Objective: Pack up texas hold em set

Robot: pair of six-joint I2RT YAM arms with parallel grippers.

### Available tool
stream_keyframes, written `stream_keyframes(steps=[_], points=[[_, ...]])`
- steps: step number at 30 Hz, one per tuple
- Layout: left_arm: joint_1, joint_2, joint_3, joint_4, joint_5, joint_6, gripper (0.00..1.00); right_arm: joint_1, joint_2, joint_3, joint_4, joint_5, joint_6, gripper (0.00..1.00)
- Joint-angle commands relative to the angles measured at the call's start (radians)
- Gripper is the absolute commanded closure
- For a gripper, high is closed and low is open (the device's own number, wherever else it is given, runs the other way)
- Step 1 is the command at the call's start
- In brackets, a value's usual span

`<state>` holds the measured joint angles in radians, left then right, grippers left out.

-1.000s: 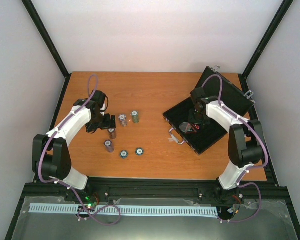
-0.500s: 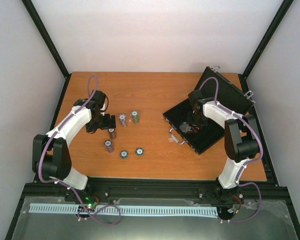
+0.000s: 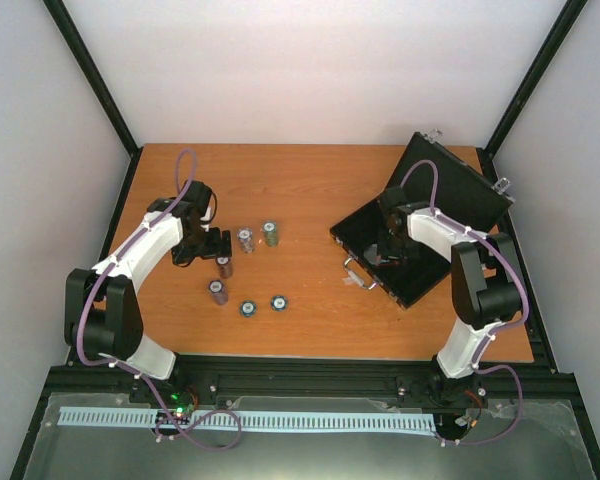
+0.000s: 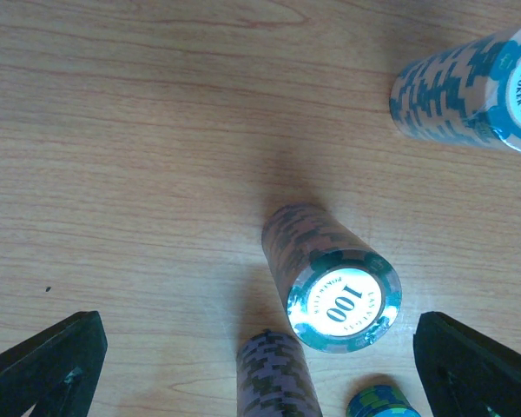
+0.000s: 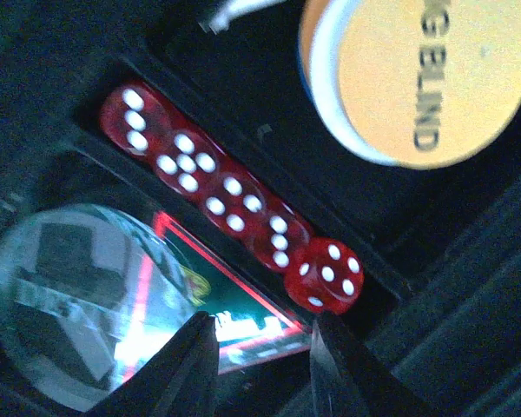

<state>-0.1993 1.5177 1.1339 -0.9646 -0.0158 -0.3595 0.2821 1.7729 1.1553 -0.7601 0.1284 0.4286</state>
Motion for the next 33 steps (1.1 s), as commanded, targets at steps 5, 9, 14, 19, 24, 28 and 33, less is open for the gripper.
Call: stream_keyframes(steps=[5, 9, 14, 19, 24, 28, 33], points=[[-0.005, 0.007, 0.027, 0.010, 0.005, 0.004, 0.00, -0.011, -0.067, -0.040, -0.034, 0.044, 0.010, 0.67], [-0.005, 0.004, 0.022, 0.012, 0.004, 0.004, 0.00, -0.011, -0.094, 0.002, -0.046, 0.048, 0.005, 0.67], [-0.005, 0.003, 0.012, 0.017, 0.010, 0.004, 0.00, -0.011, -0.084, 0.057, -0.057, 0.065, 0.000, 0.66], [-0.005, 0.004, 0.012, 0.019, 0.008, 0.005, 0.00, -0.011, -0.022, 0.069, -0.042, 0.073, -0.006, 0.66], [-0.005, 0.005, 0.010, 0.019, 0.008, 0.006, 0.00, -0.013, 0.024, 0.060, -0.017, 0.087, -0.009, 0.66], [-0.005, 0.006, 0.012, 0.018, 0.004, 0.006, 0.00, -0.013, 0.025, 0.039, -0.019, 0.078, -0.002, 0.66], [-0.005, 0.007, 0.012, 0.018, 0.003, 0.003, 0.00, -0.013, -0.027, -0.026, -0.021, 0.079, 0.006, 0.66]])
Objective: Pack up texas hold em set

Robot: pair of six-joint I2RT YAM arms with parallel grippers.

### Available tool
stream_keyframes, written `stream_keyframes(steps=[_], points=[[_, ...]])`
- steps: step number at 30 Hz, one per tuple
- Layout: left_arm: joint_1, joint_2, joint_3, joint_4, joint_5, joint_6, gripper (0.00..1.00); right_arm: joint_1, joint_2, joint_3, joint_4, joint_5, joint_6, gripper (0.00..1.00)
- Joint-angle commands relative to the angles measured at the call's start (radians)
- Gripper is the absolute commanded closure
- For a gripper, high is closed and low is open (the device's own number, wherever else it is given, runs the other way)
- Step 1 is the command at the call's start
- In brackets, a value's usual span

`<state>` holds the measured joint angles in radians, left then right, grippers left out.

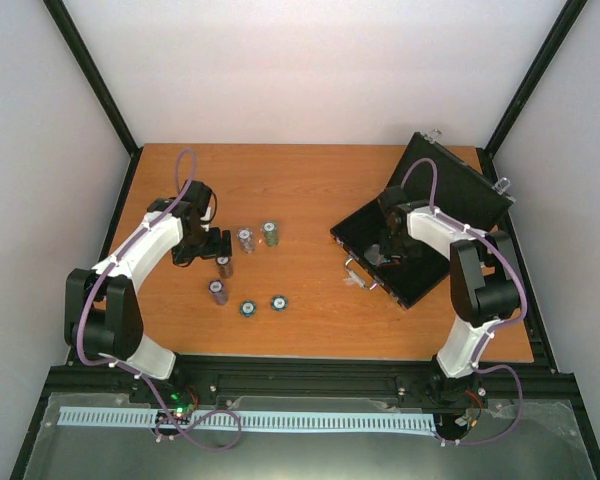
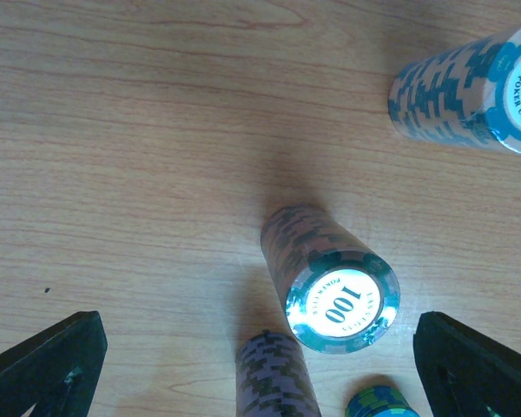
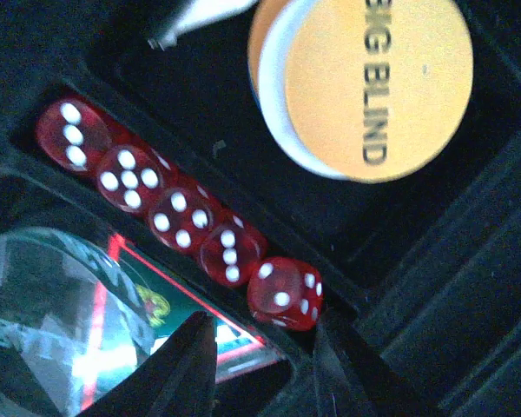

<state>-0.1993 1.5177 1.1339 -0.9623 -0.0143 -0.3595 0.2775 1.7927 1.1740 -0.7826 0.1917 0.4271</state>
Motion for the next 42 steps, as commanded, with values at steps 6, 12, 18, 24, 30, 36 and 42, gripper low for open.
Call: stream_keyframes(steps=[6, 12, 18, 24, 30, 36, 42], points=[[-0.005, 0.008, 0.015, 0.014, 0.004, 0.004, 0.00, -0.008, -0.067, -0.107, 0.021, -0.004, 0.016, 0.66], [-0.005, 0.003, 0.015, 0.012, 0.002, 0.006, 0.00, -0.009, -0.105, -0.066, 0.008, 0.019, 0.016, 0.66], [-0.005, 0.001, 0.020, 0.010, 0.003, 0.005, 0.00, -0.009, -0.139, 0.035, -0.029, 0.030, 0.002, 0.64], [-0.005, 0.000, 0.030, 0.006, 0.001, 0.002, 0.00, -0.008, -0.113, 0.096, -0.058, 0.016, -0.017, 0.48], [-0.005, 0.006, 0.047, -0.002, -0.001, 0.001, 0.00, -0.008, -0.071, 0.094, -0.033, -0.048, -0.021, 0.28], [-0.004, 0.011, 0.057, -0.010, -0.010, 0.001, 0.00, -0.008, -0.038, 0.066, 0.018, -0.162, -0.018, 0.29], [-0.005, 0.023, 0.063, -0.009, -0.013, -0.003, 0.00, -0.008, -0.039, 0.021, 0.032, -0.196, -0.004, 0.29]])
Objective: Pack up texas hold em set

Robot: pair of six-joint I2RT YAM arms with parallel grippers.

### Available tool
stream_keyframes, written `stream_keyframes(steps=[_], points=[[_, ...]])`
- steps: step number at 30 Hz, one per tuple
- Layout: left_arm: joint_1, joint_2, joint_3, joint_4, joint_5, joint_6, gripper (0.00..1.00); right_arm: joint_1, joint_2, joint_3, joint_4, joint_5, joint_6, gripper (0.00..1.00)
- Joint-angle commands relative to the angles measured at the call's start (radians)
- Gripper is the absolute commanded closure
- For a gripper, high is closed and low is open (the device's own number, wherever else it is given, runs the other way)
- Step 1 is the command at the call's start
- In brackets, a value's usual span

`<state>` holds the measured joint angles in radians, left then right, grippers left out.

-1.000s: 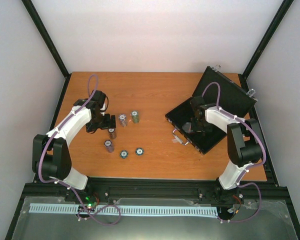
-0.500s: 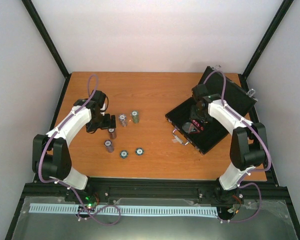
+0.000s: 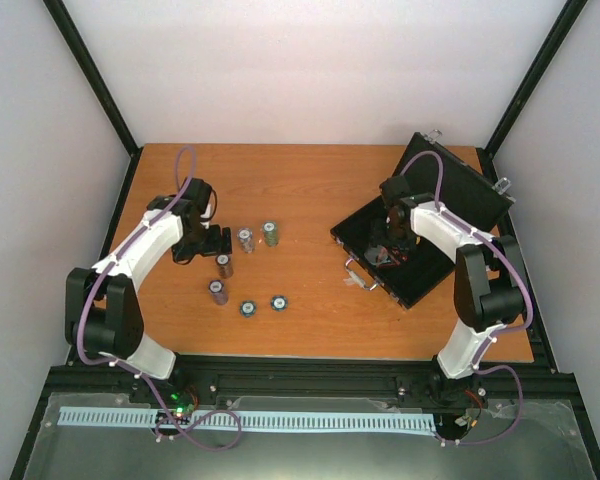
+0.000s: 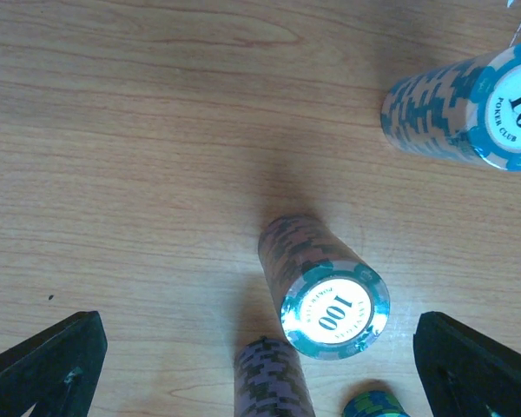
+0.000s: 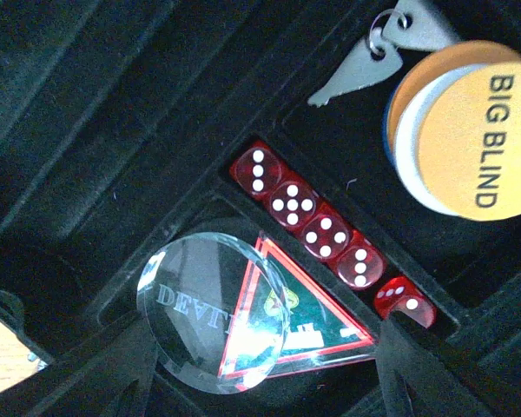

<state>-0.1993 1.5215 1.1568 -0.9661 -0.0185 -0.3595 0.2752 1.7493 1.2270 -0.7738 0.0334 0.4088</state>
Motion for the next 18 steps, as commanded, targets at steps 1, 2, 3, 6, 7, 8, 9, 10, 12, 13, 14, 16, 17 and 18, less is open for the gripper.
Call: stream_keyframes(steps=[1, 2, 3, 6, 7, 8, 9, 10, 12, 13, 14, 16, 17, 18], points=[[-0.005, 0.024, 0.040, -0.003, -0.007, -0.006, 0.00, -0.006, 0.008, -0.037, 0.024, -0.031, 0.013, 0.29], [-0.005, 0.027, 0.041, -0.002, -0.004, -0.007, 0.00, -0.007, 0.014, -0.037, 0.024, -0.024, 0.011, 0.29], [-0.005, 0.031, 0.044, -0.001, -0.003, -0.007, 0.00, -0.007, 0.021, -0.036, 0.024, -0.015, 0.008, 0.29], [-0.005, 0.040, 0.055, -0.004, 0.001, -0.007, 0.00, -0.006, 0.041, -0.032, 0.020, 0.004, 0.009, 0.29], [-0.005, 0.041, 0.059, -0.003, -0.001, -0.006, 0.00, -0.006, 0.043, -0.033, 0.016, 0.011, 0.011, 0.29], [-0.005, 0.042, 0.060, -0.005, -0.003, -0.005, 0.00, -0.006, 0.044, -0.035, 0.013, 0.024, 0.014, 0.29], [-0.005, 0.042, 0.061, -0.006, -0.007, -0.005, 0.00, -0.006, 0.044, -0.040, 0.012, 0.028, 0.015, 0.29], [-0.005, 0.043, 0.060, -0.005, -0.009, -0.003, 0.00, -0.006, 0.044, -0.044, 0.011, 0.029, 0.015, 0.29], [-0.004, 0.045, 0.057, -0.003, -0.008, -0.003, 0.00, -0.006, 0.049, -0.054, 0.012, 0.029, 0.013, 0.28], [-0.005, 0.047, 0.057, -0.004, -0.007, -0.004, 0.00, -0.005, 0.052, -0.058, 0.011, 0.027, 0.013, 0.28], [-0.005, 0.048, 0.057, -0.004, -0.006, -0.005, 0.00, -0.006, 0.057, -0.061, 0.010, 0.027, 0.013, 0.28], [-0.005, 0.049, 0.056, 0.000, -0.003, -0.005, 0.00, -0.007, 0.062, -0.065, 0.012, 0.022, 0.013, 0.28], [-0.005, 0.050, 0.057, 0.000, -0.002, -0.004, 0.00, -0.007, 0.064, -0.066, 0.015, 0.017, 0.012, 0.28], [-0.005, 0.050, 0.059, -0.001, -0.001, -0.004, 0.00, -0.007, 0.065, -0.065, 0.017, 0.012, 0.009, 0.29]])
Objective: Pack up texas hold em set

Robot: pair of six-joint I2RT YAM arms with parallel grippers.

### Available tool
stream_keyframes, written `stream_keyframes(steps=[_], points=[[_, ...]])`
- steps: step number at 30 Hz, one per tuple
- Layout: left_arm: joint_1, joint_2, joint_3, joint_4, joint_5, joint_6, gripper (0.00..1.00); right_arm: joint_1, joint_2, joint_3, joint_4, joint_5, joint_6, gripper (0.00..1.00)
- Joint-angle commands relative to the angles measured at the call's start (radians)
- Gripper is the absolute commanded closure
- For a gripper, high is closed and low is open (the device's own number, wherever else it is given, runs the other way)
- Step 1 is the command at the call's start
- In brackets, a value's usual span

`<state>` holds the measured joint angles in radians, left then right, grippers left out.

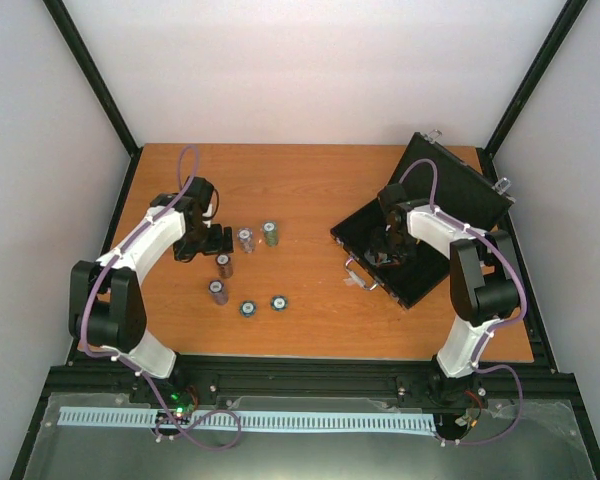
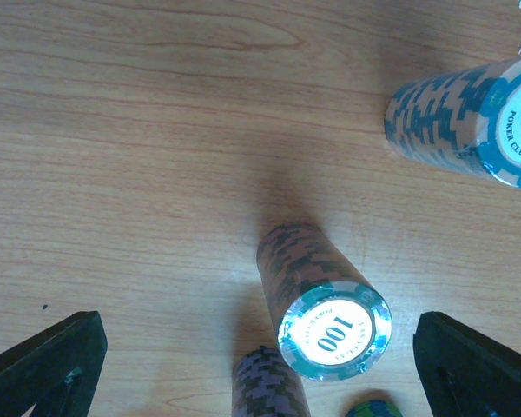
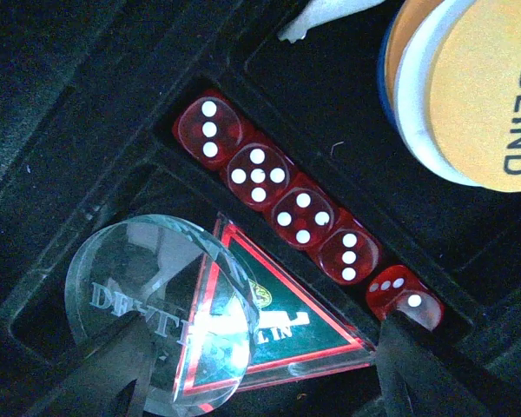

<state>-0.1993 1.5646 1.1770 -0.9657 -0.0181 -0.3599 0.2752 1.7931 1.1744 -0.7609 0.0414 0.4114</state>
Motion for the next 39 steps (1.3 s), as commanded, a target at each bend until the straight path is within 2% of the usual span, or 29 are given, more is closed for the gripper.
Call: stream_keyframes(steps=[1, 6, 12, 16, 18, 25, 34, 39], points=[[-0.005, 0.008, 0.040, -0.001, -0.003, -0.004, 0.00, -0.007, 0.024, -0.011, 0.006, 0.001, 0.004, 0.28], [-0.005, 0.005, 0.039, -0.003, -0.002, -0.002, 0.00, -0.007, 0.036, 0.000, 0.000, 0.002, -0.008, 0.28], [-0.005, -0.006, 0.032, -0.001, -0.004, 0.002, 0.00, -0.005, -0.078, 0.020, -0.031, -0.002, -0.006, 0.28], [-0.005, -0.004, 0.038, 0.000, -0.001, 0.002, 0.00, 0.012, -0.118, 0.082, -0.091, -0.018, -0.020, 0.14], [-0.005, -0.006, 0.046, -0.002, -0.005, 0.002, 0.00, 0.037, -0.122, 0.107, -0.114, -0.008, -0.028, 0.02], [-0.005, -0.020, 0.082, -0.027, -0.020, -0.007, 0.00, 0.189, -0.088, 0.187, -0.137, -0.028, -0.049, 0.00], [-0.005, -0.055, 0.109, -0.063, -0.039, -0.015, 0.00, 0.502, 0.081, 0.381, -0.175, -0.056, -0.154, 0.00], [-0.005, -0.083, 0.120, -0.090, -0.054, -0.022, 0.00, 0.577, 0.146, 0.416, -0.157, -0.134, -0.176, 0.00]])
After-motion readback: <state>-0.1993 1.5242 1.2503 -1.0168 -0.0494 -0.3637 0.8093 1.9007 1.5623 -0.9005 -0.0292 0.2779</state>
